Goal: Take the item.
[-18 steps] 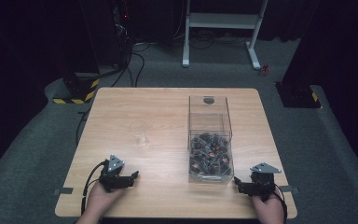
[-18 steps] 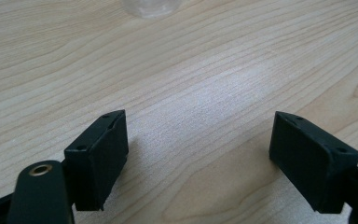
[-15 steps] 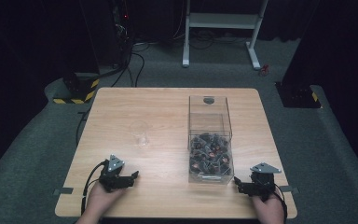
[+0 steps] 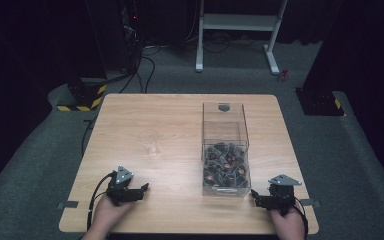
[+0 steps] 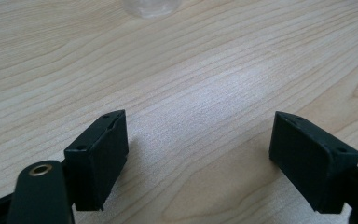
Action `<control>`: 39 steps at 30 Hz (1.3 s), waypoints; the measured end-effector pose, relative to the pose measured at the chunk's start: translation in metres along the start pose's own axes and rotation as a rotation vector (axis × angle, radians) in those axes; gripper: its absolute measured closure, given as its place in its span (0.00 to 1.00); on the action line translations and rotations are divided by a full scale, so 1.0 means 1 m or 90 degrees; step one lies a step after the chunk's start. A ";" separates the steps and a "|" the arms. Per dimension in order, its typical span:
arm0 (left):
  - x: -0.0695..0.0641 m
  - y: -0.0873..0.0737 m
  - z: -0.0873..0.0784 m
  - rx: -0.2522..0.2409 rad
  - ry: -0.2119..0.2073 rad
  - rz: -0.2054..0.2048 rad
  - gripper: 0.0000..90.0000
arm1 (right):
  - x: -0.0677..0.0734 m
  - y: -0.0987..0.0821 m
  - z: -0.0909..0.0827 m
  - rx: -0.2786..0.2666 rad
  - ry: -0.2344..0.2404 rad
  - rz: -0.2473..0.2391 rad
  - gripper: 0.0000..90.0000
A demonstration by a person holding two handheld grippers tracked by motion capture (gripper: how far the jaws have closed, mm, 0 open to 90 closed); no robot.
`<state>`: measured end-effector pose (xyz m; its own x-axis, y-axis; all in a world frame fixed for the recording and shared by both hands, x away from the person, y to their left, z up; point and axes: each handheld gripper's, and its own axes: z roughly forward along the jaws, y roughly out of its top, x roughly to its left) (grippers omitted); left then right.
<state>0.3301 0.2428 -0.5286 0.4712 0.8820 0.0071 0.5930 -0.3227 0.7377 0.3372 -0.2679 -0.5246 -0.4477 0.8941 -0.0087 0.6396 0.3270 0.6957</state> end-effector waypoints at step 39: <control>-0.015 0.012 -0.029 -0.112 -0.057 0.013 0.39 | 0.000 0.000 0.000 0.000 0.001 -0.001 0.09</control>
<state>0.3111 0.2352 -0.5008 0.5428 0.8393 -0.0302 0.4631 -0.2691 0.8444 0.3371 -0.2678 -0.5246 -0.4499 0.8931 -0.0086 0.6390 0.3286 0.6955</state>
